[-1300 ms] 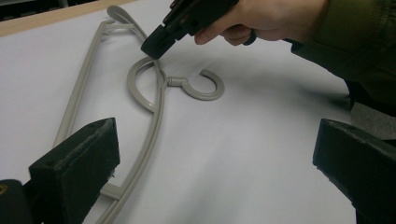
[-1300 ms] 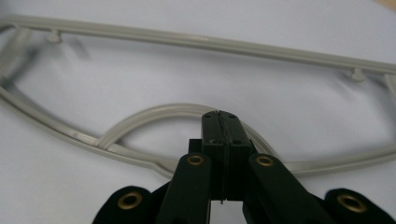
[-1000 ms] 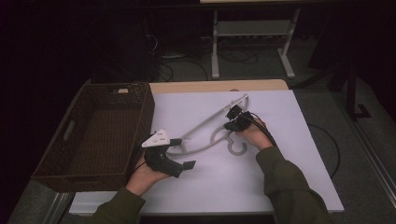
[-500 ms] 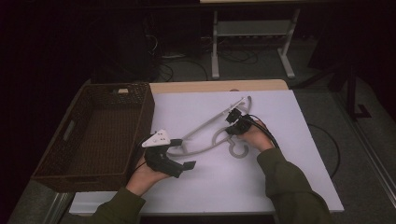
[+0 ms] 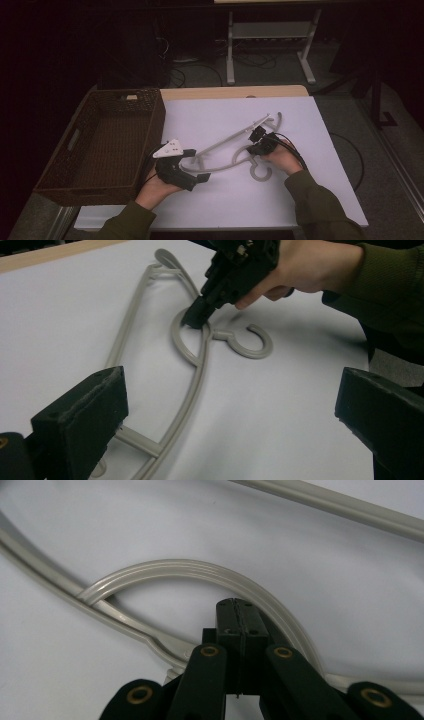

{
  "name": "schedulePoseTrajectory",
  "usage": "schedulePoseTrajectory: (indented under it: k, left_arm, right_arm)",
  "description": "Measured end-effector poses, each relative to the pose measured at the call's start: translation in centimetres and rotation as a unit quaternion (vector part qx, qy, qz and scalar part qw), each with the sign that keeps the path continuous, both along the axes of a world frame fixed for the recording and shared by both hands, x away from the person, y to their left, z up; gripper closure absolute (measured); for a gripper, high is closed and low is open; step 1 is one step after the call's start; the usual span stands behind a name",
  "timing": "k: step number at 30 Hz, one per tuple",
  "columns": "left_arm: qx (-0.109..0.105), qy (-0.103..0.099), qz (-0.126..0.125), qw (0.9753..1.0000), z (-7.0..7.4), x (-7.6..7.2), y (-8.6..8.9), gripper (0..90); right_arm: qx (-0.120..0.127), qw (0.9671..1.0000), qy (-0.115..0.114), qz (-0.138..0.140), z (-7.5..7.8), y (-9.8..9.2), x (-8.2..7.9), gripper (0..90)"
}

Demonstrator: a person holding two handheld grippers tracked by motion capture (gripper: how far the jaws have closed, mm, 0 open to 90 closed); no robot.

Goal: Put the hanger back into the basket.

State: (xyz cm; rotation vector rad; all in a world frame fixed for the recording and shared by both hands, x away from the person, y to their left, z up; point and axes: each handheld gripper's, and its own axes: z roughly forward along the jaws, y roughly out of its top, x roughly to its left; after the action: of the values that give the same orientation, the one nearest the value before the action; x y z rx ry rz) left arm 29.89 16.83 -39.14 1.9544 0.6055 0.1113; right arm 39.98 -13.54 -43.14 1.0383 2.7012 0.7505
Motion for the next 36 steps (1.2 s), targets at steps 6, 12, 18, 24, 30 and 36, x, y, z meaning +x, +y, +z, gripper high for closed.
schedulePoseTrajectory:
  k: [6, 12, 18, 24, 30, 36]
  left_arm:
    - [0.000, 0.000, -0.001, 1.0000, 0.0, 0.0, -0.1, 0.4]
    - [0.000, 0.000, -0.002, 1.0000, 0.0, 0.0, -0.1, 0.4]
    - [0.001, -0.001, -0.004, 1.0000, 0.0, 0.0, -0.3, 0.4]
    - [0.003, 0.000, -0.006, 1.0000, -0.1, 0.0, -0.3, 0.4]
    - [0.004, 0.000, -0.006, 1.0000, -0.2, 0.0, -0.3, 0.4]
    - [0.007, 0.000, -0.005, 1.0000, -0.2, 0.0, -0.3, 0.4]
  right_arm:
    - [0.003, 0.9999, 0.010, 0.008, 0.0, -0.6, -1.8, 89.7]
    - [0.006, 0.9998, 0.011, 0.015, 0.1, -0.9, -3.9, 89.6]
    - [0.036, 0.9986, -0.026, -0.029, 1.3, -3.3, -3.0, 89.6]
    - [0.047, 0.9957, -0.017, -0.078, 0.9, -6.4, -1.5, 89.6]
    - [0.046, 0.9968, -0.006, -0.066, 0.3, -6.7, -1.4, 89.6]
    - [0.032, 0.9982, 0.005, -0.050, -0.4, -6.1, -1.5, 89.6]
